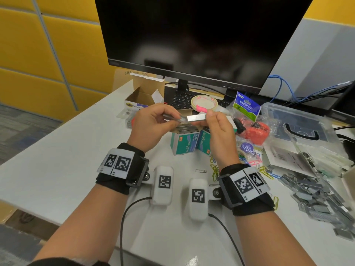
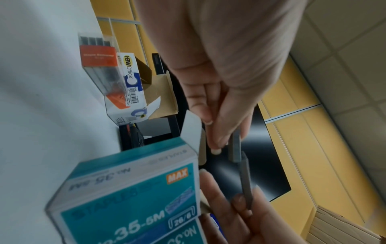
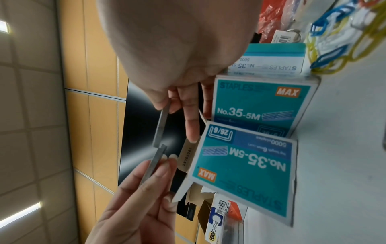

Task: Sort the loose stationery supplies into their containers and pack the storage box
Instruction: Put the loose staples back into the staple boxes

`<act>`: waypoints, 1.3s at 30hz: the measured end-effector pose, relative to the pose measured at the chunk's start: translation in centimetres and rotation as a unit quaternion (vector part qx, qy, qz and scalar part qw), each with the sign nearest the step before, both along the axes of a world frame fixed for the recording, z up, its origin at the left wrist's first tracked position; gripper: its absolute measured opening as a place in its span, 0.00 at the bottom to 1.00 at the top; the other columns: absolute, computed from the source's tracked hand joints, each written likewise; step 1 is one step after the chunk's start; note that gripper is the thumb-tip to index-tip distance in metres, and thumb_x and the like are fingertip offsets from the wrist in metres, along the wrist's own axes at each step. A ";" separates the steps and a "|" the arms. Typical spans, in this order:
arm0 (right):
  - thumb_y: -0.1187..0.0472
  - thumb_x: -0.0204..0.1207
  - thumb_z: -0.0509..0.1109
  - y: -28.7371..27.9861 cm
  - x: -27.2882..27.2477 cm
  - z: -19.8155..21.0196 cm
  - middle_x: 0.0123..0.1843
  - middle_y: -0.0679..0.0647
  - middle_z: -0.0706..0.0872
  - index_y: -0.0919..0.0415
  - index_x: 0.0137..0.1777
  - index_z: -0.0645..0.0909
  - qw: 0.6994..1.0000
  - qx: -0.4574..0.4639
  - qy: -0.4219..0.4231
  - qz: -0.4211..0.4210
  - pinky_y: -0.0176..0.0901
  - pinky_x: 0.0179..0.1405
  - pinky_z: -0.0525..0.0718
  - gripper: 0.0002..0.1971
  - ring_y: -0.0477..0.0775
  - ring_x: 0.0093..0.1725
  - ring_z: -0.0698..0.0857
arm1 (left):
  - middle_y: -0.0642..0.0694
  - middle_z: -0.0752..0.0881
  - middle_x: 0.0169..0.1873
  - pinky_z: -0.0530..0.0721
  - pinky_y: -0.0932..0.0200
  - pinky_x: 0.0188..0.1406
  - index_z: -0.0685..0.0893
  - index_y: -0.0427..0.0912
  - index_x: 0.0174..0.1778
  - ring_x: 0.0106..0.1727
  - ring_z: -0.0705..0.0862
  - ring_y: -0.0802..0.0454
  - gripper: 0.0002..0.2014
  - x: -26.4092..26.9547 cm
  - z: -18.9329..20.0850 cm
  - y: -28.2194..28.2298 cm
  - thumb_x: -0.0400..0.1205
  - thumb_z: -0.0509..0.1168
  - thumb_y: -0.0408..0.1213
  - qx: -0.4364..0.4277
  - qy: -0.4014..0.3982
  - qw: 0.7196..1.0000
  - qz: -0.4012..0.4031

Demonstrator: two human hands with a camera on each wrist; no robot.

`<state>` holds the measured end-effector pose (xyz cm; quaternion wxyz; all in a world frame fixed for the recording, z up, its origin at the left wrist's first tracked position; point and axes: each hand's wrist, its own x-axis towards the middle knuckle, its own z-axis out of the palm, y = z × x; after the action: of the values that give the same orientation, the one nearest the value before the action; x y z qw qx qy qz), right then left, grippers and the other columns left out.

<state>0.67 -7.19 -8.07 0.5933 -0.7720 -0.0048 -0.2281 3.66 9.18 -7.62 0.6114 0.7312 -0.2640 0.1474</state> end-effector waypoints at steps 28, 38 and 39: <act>0.35 0.68 0.57 0.7 -0.3 0.1 0.32 0.52 0.84 0.58 0.33 0.81 0.995 -0.092 -0.009 0.042 0.71 0.65 0.70 0.26 0.57 0.40 0.83 | 0.49 0.87 0.54 0.89 0.49 0.51 0.81 0.48 0.61 0.56 0.87 0.50 0.22 -0.7 -0.7 -1.8 0.77 0.63 0.20 -0.024 -0.011 0.999 0.023; 0.35 0.68 0.60 0.7 0.0 -0.1 0.51 0.35 0.86 0.35 0.27 0.84 0.990 -0.129 0.003 0.053 0.70 0.74 0.55 0.16 0.51 0.65 0.76 | 0.56 0.86 0.43 0.88 0.57 0.43 0.85 0.49 0.49 0.43 0.85 0.61 0.15 -0.3 -0.9 -1.8 0.73 0.66 0.25 0.008 -0.073 0.992 0.107; 0.37 0.69 0.60 0.7 -0.1 0.1 0.54 0.35 0.85 0.37 0.27 0.84 0.989 -0.141 0.008 0.052 0.69 0.75 0.51 0.15 0.50 0.68 0.73 | 0.56 0.86 0.43 0.88 0.55 0.44 0.85 0.49 0.49 0.44 0.85 0.60 0.15 -0.2 -0.9 -1.7 0.73 0.66 0.25 0.012 -0.071 0.992 0.105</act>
<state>0.58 -6.48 -7.99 0.4900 -0.8481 -0.0726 -0.1880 3.42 7.45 -8.52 0.5632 0.7503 -0.2297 0.2591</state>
